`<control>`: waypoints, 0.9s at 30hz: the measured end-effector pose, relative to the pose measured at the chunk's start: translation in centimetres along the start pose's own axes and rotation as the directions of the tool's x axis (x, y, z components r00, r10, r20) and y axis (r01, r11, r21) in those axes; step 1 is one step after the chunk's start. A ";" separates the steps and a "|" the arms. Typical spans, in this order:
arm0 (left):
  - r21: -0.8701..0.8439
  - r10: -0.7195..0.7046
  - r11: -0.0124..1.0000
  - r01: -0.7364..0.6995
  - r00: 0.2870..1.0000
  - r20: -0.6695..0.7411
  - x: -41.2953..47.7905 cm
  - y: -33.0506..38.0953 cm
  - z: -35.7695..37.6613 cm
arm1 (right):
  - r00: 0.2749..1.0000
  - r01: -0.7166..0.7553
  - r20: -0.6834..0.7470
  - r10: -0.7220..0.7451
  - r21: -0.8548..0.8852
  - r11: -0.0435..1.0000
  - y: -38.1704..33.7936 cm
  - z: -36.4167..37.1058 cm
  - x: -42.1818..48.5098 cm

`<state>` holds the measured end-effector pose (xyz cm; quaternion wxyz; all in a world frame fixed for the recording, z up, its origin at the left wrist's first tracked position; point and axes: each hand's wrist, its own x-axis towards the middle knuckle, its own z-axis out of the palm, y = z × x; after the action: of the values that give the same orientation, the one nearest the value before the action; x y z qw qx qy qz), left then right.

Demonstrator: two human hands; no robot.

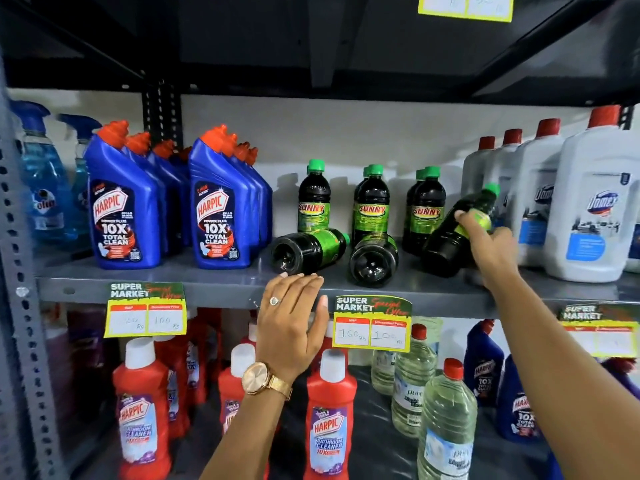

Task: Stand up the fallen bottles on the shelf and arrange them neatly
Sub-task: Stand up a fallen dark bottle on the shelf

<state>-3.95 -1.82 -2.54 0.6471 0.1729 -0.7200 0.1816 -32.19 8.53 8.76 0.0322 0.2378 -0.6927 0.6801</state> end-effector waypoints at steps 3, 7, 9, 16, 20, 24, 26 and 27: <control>0.043 0.018 0.999 -0.018 1.000 -0.015 -0.2 -0.2 0.4 | 0.978 0.194 -0.066 -0.200 -0.087 0.977 -0.4 0.1 -0.1; 0.081 0.037 0.996 -0.036 0.999 -0.013 -0.3 -0.3 0.6 | 0.933 0.353 0.027 -0.359 -0.253 0.901 -0.1 0.6 -0.4; 0.080 0.060 0.995 -0.059 0.998 -0.003 -0.3 -0.5 0.4 | 0.921 0.388 0.083 -0.380 -0.281 0.878 0.0 0.8 -0.5; 0.063 0.052 0.997 -0.052 0.999 0.001 0.0 -0.2 -0.1 | 0.925 0.161 0.333 -0.181 0.086 0.983 0.4 0.2 0.5; 0.055 0.045 0.998 -0.044 0.999 -0.016 0.0 -0.2 0.1 | 0.937 0.122 0.312 -0.155 0.123 0.985 0.9 -0.1 1.0; 0.057 0.048 0.997 -0.047 0.998 -0.027 0.0 -0.3 0.3 | 0.943 0.187 0.266 -0.201 0.074 0.979 0.7 0.2 0.8; 0.067 0.069 0.996 -0.067 0.997 -0.032 -0.1 -0.5 0.3 | 0.921 0.088 0.361 -0.144 0.168 0.982 0.6 0.1 0.9; 0.076 0.080 0.994 -0.077 0.996 -0.033 -0.1 -0.6 0.3 | 0.911 0.039 0.396 -0.112 0.188 0.981 0.5 0.0 1.0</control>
<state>-3.92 -2.53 -2.61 0.6453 0.1652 -0.7073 0.2368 -33.26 8.27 8.62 -0.1065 0.4022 -0.6119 0.6727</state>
